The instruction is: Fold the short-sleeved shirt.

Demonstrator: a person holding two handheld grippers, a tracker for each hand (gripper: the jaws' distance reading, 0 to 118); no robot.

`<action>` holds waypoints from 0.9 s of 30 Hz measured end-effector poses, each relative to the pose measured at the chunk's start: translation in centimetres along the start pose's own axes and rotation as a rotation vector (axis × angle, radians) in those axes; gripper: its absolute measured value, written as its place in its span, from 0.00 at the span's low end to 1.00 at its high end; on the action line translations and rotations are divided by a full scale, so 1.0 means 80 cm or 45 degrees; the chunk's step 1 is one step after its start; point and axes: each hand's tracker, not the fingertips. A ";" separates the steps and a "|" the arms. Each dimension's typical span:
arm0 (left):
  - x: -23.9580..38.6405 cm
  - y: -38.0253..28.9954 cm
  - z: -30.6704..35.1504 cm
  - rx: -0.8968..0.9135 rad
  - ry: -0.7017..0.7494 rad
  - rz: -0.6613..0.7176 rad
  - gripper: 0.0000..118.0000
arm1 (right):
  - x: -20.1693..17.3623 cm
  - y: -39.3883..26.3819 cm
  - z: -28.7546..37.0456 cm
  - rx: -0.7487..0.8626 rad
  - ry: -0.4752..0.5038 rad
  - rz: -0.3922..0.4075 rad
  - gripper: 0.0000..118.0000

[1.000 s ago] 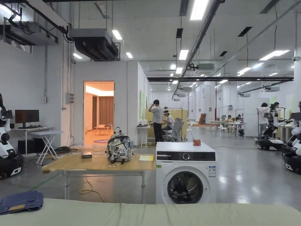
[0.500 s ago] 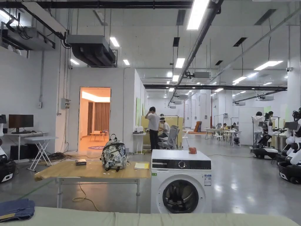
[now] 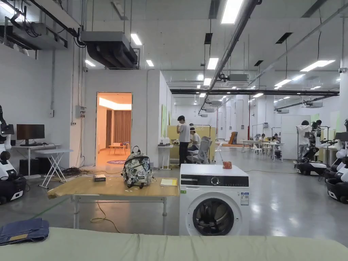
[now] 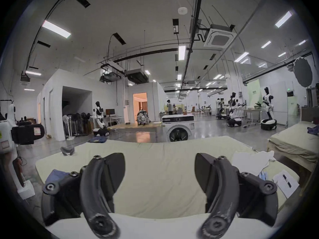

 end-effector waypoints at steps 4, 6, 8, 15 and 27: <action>-0.002 -0.003 0.002 0.010 -0.013 0.020 0.71 | -0.001 -0.006 -0.005 -0.025 -0.010 0.006 0.90; -0.002 -0.004 0.003 0.007 -0.002 0.024 0.71 | 0.001 -0.008 -0.003 -0.018 0.001 -0.033 0.91; -0.003 -0.005 0.002 0.003 0.015 0.025 0.71 | 0.005 -0.008 0.000 -0.001 0.036 -0.080 0.91; -0.005 -0.002 0.006 0.038 -0.001 0.080 0.71 | 0.010 -0.007 -0.002 -0.020 0.071 -0.136 0.91; 0.001 0.001 0.001 0.006 0.067 0.026 0.71 | 0.015 -0.004 -0.009 -0.026 0.016 -0.192 0.91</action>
